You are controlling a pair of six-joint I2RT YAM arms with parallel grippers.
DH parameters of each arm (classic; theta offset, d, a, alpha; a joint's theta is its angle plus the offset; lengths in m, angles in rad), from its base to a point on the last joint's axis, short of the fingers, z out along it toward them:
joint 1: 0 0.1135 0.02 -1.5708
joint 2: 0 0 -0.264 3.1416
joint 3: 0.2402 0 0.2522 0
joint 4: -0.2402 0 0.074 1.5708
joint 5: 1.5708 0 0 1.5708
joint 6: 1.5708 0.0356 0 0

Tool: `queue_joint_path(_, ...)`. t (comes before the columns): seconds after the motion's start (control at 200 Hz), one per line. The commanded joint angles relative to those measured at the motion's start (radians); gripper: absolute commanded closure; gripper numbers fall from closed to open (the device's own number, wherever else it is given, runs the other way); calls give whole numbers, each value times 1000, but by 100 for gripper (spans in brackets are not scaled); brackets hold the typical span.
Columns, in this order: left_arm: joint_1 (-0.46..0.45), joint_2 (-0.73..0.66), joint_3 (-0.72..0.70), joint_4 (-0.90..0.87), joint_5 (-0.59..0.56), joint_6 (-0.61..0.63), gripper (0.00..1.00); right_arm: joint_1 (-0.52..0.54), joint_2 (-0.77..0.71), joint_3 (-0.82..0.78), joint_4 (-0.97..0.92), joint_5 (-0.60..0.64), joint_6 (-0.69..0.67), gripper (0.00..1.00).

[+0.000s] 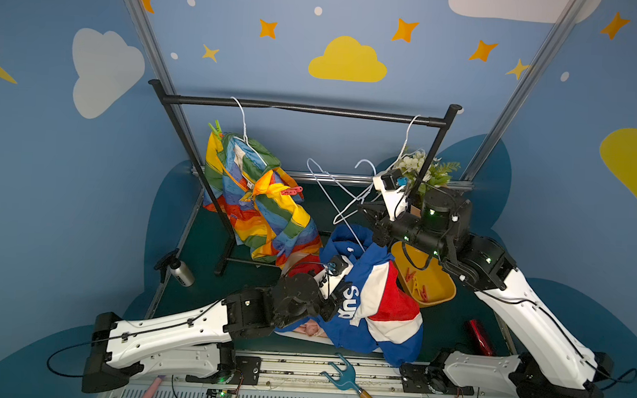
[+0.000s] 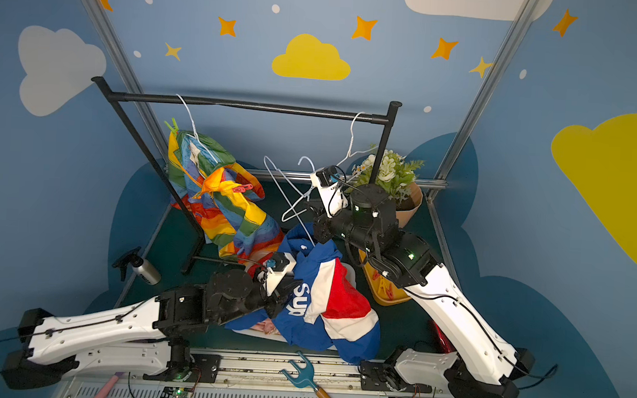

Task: Remove the clothespins securing jackets to the hanger
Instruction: Remove the jacket from the hanger.

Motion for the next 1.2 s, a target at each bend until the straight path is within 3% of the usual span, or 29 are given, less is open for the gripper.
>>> queue_joint_path(0.0, 0, -28, -13, -24, -81, -16, 96, 2, 29, 59, 17, 139, 93, 100)
queue_joint_path(0.285, 1, -74, -33, -33, -76, -22, 96, 31, 62, 87, -25, 162, 106, 100)
queue_joint_path(0.461, 2, -90, -47, -22, -67, -22, 96, 40, -64, -71, -3, 128, 115, 100)
queue_joint_path(0.566, 3, -96, -53, -19, -72, -21, 96, 58, -114, -86, -35, 75, 135, 100)
queue_joint_path(1.001, 4, -107, -59, -23, -66, -27, 96, 257, -164, -24, -183, 86, 178, 100)
queue_joint_path(1.196, 4, -110, -59, -26, -68, -29, 96, 391, -153, 22, -237, 201, 166, 100)
